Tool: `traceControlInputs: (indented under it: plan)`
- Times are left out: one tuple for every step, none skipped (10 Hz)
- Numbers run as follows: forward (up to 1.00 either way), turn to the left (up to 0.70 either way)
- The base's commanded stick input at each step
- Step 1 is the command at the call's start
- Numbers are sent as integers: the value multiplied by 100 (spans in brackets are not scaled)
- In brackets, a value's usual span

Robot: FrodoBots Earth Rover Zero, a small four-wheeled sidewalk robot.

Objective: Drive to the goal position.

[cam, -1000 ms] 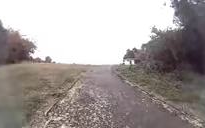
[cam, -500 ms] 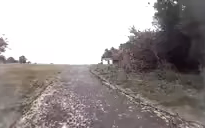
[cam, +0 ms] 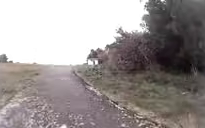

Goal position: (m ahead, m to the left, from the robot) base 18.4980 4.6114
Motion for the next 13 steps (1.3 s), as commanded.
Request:
traceControlInputs:
  plan:
    - [100, 28]
    - [100, 35]
    - [95, 39]
    - [79, 35]
    - [63, 31]
    - [0, 100]
    - [0, 100]
    - [-99, 40]
    - [-98, 39]
    - [-97, 39]
    - [-95, 37]
    - [-93, 36]
    - [0, 0]
